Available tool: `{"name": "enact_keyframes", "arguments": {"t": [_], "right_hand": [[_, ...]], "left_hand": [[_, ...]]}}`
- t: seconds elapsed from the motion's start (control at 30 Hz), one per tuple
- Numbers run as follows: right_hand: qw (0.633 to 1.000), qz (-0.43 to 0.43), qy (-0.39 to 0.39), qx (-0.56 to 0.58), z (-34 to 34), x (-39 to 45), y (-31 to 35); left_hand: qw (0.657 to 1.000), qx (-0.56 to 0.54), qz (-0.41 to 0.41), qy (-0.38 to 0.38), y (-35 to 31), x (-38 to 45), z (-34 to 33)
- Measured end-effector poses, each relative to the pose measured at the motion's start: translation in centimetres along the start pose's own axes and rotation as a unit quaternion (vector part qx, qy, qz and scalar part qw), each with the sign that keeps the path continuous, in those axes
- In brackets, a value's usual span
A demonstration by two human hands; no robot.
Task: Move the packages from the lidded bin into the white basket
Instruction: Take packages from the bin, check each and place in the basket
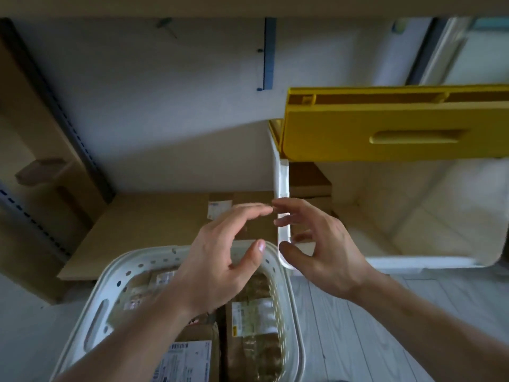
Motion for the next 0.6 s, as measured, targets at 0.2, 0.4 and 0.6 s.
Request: {"name": "enact_keyframes", "arguments": {"t": [0.2, 0.4, 0.6], "right_hand": [[0.998, -0.026, -0.054, -0.018, 4.6, -2.3, -1.4], [0.992, -0.066, -0.103, -0.011, 9.6, -3.8, -3.3], [0.987, -0.083, -0.133, -0.031, 11.7, -3.0, -5.5]], "left_hand": [[0.997, -0.053, 0.026, 0.042, -3.7, 1.5, -4.3], [0.991, -0.095, 0.077, 0.050, -6.0, 3.5, -7.4], [0.987, -0.068, 0.125, 0.074, -6.5, 5.8, -10.4]]}}
Point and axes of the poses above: each hand's wrist, its own x-axis towards the middle knuckle, its own z-axis out of the back of the hand, y = z × x, the point moved 1 cm from there along x, towards the middle knuckle, and after that the axes turned 14 degrees about x, right-handed, at the moved point
